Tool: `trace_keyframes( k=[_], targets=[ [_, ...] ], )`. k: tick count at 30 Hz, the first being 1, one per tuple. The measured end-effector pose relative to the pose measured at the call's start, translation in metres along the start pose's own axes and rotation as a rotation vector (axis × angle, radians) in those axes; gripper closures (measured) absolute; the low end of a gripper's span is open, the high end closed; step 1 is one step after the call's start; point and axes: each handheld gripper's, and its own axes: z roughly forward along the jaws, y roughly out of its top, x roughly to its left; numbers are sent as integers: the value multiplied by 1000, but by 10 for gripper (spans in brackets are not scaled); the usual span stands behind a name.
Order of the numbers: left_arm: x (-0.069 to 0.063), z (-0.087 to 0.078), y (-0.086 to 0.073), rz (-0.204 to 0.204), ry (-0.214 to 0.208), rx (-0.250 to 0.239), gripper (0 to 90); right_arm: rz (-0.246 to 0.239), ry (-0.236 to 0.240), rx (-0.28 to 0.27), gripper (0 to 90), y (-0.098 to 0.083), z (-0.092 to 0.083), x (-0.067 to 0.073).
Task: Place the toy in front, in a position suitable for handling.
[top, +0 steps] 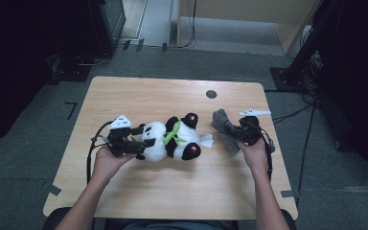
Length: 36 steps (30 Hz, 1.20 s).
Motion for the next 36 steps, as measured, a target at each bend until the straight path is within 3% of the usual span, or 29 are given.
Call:
trace_keyframes(
  k=[3,7,11,16,26,28,29,31,33,36],
  targets=[
    [5,0,-8,-28,3,-10,193,-4,-2,-7,821,3,-4,3],
    [4,-2,-16,-10,34,-19,166,-25,3,-36,821,9,-11,9],
    [6,-2,-25,-45,-1,-35,133,-34,20,-31,820,16,-12,16],
    [6,10,-40,-54,11,-34,121,-59,41,-33,820,24,-13,23],
    [9,26,-47,-53,41,-55,58,-81,78,-39,820,31,-10,33],
    [10,28,-50,-59,34,-51,69,-83,84,-41,819,32,-9,34],
    [9,29,-52,-34,52,-53,92,-82,89,-43,820,32,-9,34],
    [9,29,-53,-32,54,-59,148,-88,95,-49,820,33,-10,35],
    [3,28,-53,-3,87,-54,243,-87,98,-56,819,33,-12,36],
    [2,26,-54,-1,81,-55,312,-94,100,-81,818,36,-17,39]
  ],
)
